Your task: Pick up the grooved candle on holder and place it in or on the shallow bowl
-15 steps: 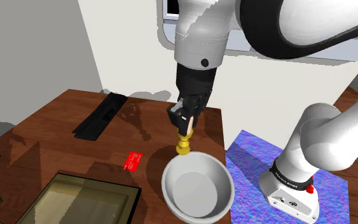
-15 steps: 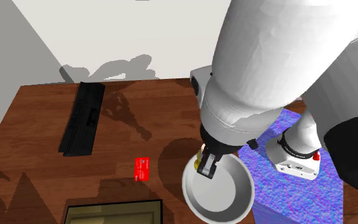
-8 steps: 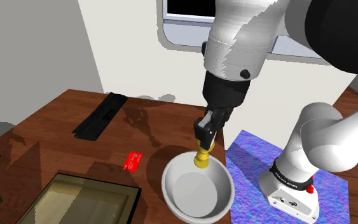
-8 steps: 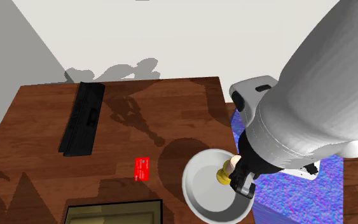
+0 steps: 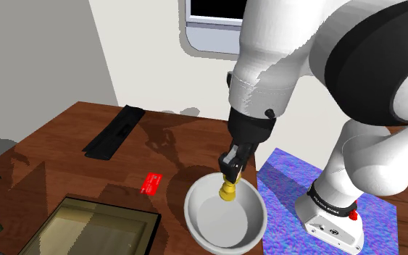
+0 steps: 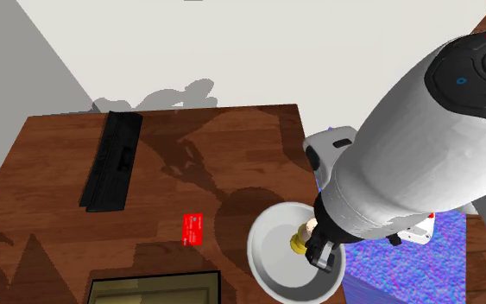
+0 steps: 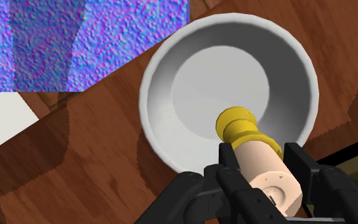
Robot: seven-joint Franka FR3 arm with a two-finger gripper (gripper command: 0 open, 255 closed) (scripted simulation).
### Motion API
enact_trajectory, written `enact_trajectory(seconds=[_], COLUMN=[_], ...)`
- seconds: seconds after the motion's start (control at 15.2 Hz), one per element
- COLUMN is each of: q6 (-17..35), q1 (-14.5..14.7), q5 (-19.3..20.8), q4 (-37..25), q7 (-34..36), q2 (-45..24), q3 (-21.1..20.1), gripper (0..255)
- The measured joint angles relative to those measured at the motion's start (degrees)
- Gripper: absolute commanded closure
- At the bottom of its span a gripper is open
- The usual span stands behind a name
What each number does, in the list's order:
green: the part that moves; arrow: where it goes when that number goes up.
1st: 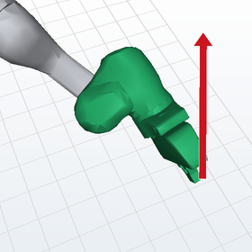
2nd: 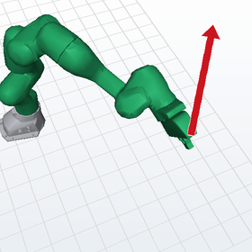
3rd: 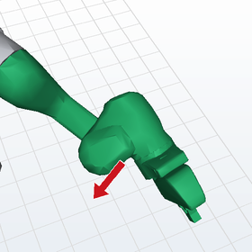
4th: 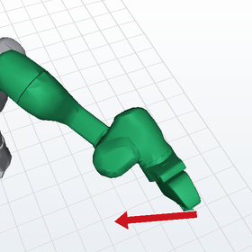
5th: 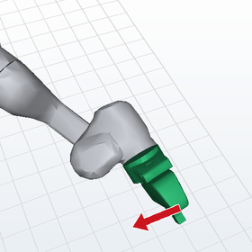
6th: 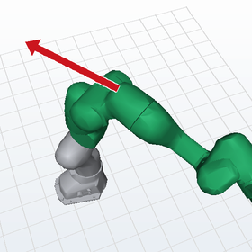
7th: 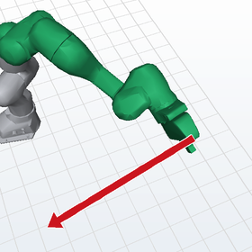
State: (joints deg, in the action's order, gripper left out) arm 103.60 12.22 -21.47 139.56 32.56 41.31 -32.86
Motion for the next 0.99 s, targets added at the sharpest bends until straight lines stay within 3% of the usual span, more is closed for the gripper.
enact_trajectory(seconds=[0.66, 0.99], q6=[7.43, 8.22], q1=[0.54, 0.57], q5=[-1.96, -2.16], q4=[6.39, 6.9], q7=[-0.41, -0.38], q2=[-1.0, -1.25], q3=[-2.54, -2.89], gripper=[255, 255])
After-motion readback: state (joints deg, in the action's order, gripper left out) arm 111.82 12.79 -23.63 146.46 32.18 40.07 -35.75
